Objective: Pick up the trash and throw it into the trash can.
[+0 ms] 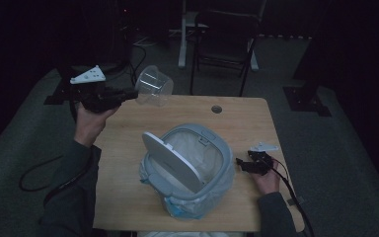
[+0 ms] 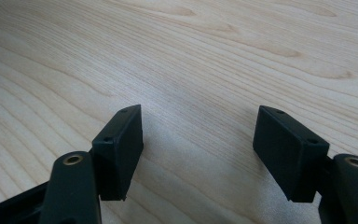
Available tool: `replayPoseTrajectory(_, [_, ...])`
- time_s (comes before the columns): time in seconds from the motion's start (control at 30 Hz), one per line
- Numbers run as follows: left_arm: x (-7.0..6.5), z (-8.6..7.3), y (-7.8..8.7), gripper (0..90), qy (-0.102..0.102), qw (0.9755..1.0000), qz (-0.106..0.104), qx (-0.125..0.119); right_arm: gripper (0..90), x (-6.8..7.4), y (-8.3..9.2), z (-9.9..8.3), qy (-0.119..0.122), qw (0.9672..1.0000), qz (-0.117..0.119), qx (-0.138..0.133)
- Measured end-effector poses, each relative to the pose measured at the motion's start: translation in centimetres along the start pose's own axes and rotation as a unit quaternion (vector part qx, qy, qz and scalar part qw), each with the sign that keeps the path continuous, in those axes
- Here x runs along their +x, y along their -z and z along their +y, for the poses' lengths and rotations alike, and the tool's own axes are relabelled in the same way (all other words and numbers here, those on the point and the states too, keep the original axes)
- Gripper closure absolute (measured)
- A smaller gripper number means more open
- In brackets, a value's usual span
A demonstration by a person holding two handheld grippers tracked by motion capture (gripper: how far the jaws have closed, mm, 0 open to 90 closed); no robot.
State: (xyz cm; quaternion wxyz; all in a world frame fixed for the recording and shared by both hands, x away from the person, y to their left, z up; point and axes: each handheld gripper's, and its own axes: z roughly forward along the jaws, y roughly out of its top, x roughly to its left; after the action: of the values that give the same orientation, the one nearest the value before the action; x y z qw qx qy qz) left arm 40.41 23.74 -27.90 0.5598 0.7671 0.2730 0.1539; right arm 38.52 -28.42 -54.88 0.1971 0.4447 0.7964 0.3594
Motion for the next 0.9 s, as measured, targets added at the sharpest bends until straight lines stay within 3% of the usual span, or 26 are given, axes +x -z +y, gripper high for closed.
replayPoseTrajectory(0.9, [-2.8, 2.3, 0.9, 84.2, -0.027, 0.9983, -0.048, -0.016, 32.2, 0.0, 0.0, 0.0, 0.0, 1.0, 0.0, 0.0])
